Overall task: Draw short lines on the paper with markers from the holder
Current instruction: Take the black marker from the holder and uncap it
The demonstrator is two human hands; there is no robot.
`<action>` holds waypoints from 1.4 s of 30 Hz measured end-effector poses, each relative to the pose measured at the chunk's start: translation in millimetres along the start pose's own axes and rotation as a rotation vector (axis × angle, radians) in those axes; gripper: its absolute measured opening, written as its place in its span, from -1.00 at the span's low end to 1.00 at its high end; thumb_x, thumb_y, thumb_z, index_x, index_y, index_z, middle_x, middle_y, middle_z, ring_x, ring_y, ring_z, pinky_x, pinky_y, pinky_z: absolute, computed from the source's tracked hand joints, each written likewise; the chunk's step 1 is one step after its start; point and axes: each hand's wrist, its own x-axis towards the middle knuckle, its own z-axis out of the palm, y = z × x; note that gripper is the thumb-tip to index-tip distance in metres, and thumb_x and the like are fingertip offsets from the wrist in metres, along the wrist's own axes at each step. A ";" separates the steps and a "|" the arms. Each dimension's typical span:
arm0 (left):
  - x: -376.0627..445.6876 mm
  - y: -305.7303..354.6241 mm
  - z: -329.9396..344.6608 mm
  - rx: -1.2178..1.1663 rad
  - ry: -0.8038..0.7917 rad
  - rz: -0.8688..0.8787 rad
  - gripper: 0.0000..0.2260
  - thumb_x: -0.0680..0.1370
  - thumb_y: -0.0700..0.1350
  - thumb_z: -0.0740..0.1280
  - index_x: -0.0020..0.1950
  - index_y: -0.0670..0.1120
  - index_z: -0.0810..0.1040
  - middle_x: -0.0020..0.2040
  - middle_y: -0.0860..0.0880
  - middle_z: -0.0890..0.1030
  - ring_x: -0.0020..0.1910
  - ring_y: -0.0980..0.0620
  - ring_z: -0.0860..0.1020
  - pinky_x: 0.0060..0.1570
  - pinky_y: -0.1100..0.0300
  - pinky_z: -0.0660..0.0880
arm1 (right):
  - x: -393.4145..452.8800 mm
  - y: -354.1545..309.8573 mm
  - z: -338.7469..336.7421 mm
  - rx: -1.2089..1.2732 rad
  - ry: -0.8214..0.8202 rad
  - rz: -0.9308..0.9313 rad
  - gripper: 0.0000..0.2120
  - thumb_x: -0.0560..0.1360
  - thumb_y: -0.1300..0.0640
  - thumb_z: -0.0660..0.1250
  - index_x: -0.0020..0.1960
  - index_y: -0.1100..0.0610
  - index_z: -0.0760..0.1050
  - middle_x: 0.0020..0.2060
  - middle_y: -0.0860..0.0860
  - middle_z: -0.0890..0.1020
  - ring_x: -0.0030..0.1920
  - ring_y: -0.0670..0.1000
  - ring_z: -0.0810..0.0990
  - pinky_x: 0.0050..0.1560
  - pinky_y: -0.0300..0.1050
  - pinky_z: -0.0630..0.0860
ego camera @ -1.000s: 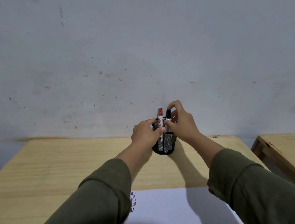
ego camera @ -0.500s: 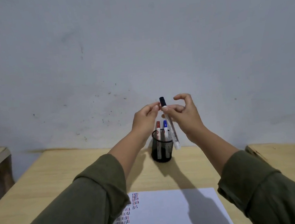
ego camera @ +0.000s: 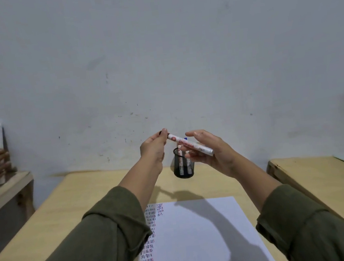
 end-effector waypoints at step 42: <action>-20.7 -40.2 -46.1 -0.038 0.150 -0.091 -0.77 0.54 -0.07 0.30 -0.32 0.04 0.58 -0.31 0.12 0.50 -0.29 0.20 0.45 -0.32 0.27 0.25 | 3.1 79.0 48.4 0.183 0.033 -0.116 -0.80 0.58 0.19 0.17 -0.01 0.22 0.57 -0.32 0.07 0.64 -0.29 -0.02 0.60 -0.13 -0.22 0.55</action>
